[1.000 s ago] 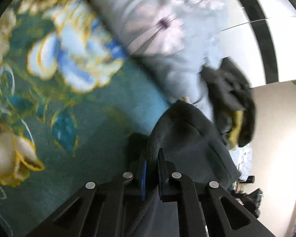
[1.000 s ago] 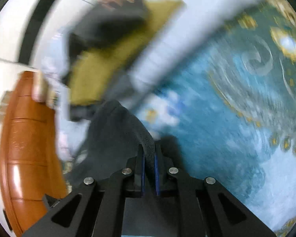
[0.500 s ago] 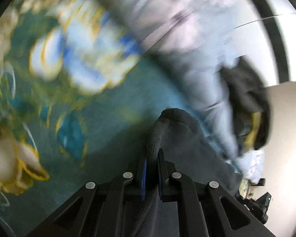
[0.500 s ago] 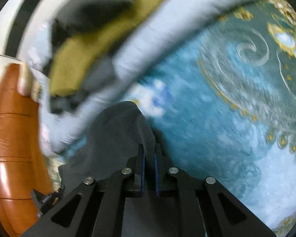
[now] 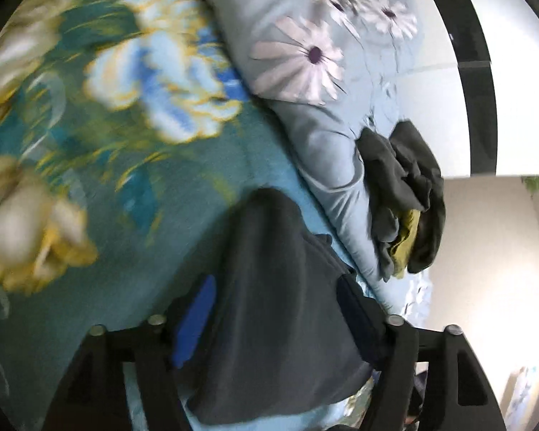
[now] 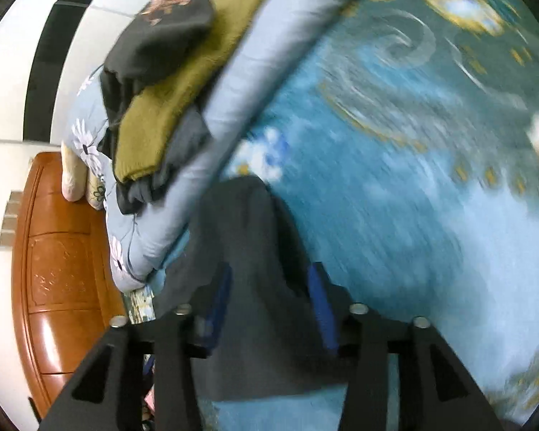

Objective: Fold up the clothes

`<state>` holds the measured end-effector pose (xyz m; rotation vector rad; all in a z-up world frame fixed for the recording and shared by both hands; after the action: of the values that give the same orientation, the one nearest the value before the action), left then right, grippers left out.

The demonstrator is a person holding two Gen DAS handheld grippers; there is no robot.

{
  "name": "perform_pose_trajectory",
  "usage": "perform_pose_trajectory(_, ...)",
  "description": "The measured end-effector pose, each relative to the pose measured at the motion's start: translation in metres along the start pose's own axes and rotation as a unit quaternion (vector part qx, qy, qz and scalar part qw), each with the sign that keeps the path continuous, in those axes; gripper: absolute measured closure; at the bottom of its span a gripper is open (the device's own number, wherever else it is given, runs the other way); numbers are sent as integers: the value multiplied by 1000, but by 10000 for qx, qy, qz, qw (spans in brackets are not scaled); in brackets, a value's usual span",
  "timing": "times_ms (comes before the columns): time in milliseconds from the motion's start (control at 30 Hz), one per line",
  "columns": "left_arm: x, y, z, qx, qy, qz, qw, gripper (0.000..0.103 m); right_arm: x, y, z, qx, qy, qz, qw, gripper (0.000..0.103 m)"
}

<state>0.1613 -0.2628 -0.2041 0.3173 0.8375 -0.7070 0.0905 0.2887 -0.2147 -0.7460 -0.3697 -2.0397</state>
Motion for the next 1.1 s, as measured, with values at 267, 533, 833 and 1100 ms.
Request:
perform_pose_trajectory(267, 55, 65, 10, -74, 359, 705, 9968, 0, -23, 42, 7, 424, 127, -269, 9987, 17)
perform_pose_trajectory(533, 41, 106, -36, 387, 578, 338, 9970, 0, -28, 75, -32, 738, -65, -921, 9930, 14)
perform_pose_trajectory(833, 25, 77, -66, -296, 573, -125, 9978, 1, -24, 75, -54, 89, -479, -1273, 9907, 12)
perform_pose_trajectory(1100, 0, 45, -88, -12, 511, -930, 9944, 5, -9, 53, -47, -352, -563, -783, 9947, 13)
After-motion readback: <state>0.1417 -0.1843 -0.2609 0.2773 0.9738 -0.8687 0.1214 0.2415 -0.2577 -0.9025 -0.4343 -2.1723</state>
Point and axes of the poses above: each gripper's, at about its wrist camera, not at the fingertips, and z roughly against the way its jaws point, x to its left, y to its underside, the point moved 8 cm from there along -z, roughly the way its jaws point, and after that the axes turned 1 degree about y, right-handed, at the moved point
